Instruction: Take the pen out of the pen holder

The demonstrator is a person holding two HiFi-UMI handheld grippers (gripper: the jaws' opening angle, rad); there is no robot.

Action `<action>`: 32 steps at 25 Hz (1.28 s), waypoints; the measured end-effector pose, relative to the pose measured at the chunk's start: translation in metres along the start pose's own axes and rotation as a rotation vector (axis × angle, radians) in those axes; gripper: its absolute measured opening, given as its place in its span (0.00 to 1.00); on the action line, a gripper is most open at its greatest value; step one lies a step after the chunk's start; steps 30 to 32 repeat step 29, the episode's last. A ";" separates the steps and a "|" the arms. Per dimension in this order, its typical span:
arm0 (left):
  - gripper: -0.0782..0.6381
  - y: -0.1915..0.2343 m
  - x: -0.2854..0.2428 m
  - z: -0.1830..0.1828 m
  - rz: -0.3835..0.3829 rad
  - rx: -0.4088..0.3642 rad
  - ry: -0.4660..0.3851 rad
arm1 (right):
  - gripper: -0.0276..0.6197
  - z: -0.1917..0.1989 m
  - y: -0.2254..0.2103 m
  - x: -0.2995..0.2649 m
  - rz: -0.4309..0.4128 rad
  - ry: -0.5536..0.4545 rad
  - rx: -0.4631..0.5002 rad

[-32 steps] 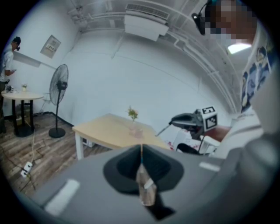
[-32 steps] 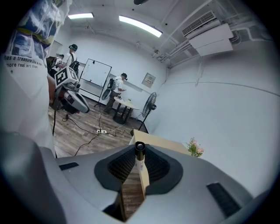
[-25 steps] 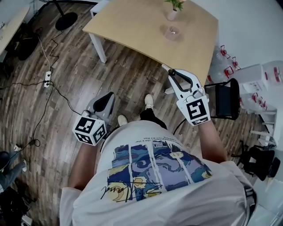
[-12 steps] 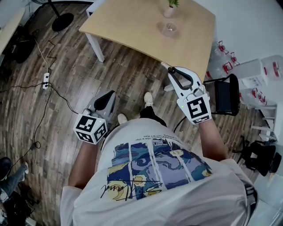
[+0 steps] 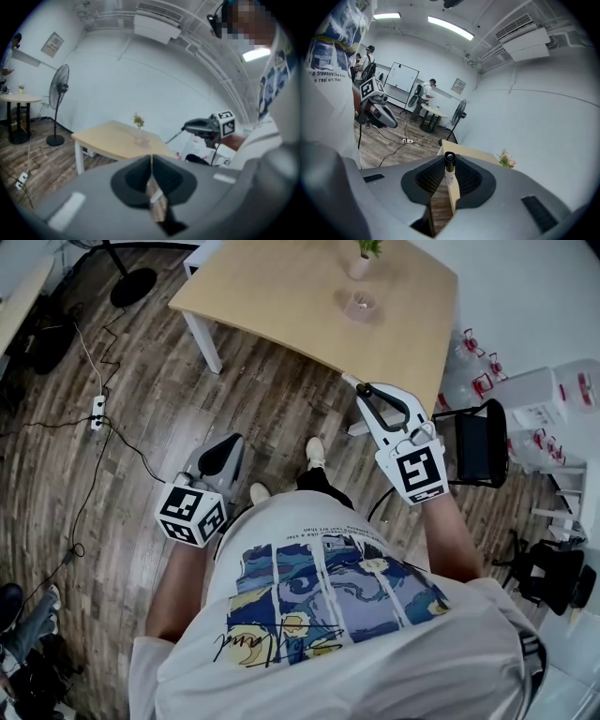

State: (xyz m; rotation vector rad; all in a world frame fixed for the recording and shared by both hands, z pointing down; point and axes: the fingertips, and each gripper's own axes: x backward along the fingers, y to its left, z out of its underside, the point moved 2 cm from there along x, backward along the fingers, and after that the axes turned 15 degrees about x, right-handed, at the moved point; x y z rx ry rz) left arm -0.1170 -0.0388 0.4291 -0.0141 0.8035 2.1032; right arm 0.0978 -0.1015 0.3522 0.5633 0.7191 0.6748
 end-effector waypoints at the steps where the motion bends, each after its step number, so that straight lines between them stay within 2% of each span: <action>1: 0.13 0.001 0.000 0.000 0.000 0.003 0.001 | 0.14 0.000 -0.001 -0.001 0.000 0.001 0.001; 18: 0.13 0.022 0.002 -0.001 -0.046 0.025 0.009 | 0.14 0.012 -0.017 -0.024 -0.001 0.013 -0.003; 29: 0.13 0.025 -0.045 -0.022 -0.077 0.022 -0.003 | 0.14 0.050 -0.068 -0.047 0.003 0.006 0.003; 32: 0.13 0.025 -0.045 -0.022 -0.077 0.022 -0.003 | 0.14 0.050 -0.068 -0.047 0.003 0.006 0.003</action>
